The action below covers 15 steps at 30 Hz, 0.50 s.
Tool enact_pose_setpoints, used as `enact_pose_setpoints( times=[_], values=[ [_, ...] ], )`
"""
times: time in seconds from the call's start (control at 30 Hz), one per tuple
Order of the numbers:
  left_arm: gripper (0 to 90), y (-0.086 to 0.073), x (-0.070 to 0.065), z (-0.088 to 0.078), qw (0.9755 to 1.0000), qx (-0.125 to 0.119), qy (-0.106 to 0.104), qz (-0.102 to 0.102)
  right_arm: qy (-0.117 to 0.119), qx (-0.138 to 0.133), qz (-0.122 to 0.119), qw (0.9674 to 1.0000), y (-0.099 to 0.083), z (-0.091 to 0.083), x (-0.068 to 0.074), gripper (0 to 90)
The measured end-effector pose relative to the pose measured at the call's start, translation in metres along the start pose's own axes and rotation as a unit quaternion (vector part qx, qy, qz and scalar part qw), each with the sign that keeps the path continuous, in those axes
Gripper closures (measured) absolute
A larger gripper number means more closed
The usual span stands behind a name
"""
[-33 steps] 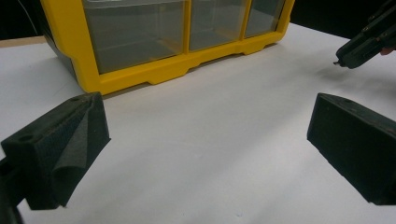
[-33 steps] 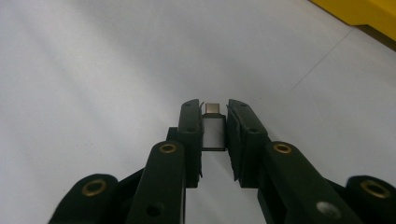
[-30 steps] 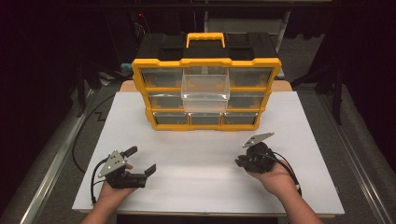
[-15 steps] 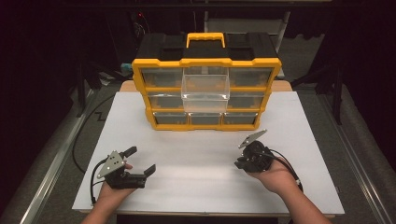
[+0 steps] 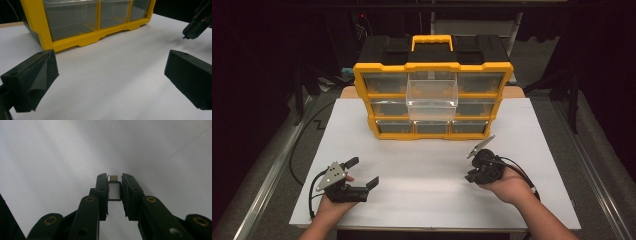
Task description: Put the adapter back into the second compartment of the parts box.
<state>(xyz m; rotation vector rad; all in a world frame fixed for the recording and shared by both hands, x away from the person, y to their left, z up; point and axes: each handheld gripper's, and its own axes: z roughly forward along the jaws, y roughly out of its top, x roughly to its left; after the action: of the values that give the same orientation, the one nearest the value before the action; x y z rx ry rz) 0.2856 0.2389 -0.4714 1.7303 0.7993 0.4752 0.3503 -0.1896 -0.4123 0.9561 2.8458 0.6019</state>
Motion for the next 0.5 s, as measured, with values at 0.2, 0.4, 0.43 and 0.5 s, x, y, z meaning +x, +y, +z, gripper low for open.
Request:
enact_pose_setpoints(
  times=[0.2,0.4,0.43,0.5],
  values=[
    [0.3,-0.0009,0.0014,0.0008,1.0000,0.005,0.001,0.004,0.008,0.018,-0.002,0.9998,0.0008,0.0000,-0.0027,76.7],
    [0.3,-0.0005,0.0007,-0.0001,1.0000,0.002,0.001,0.002,0.014,0.031,-0.004,0.9994,0.0041,-0.0022,-0.0044,76.7],
    [0.3,-0.0006,0.0007,0.0000,1.0000,0.003,0.001,0.002,0.015,0.033,-0.004,0.9993,0.0047,-0.0024,-0.0045,76.7],
    [0.3,-0.0006,0.0008,0.0001,1.0000,0.003,0.001,0.002,0.016,0.037,-0.006,0.9992,0.0061,-0.0028,-0.0047,76.8]
  ],
)
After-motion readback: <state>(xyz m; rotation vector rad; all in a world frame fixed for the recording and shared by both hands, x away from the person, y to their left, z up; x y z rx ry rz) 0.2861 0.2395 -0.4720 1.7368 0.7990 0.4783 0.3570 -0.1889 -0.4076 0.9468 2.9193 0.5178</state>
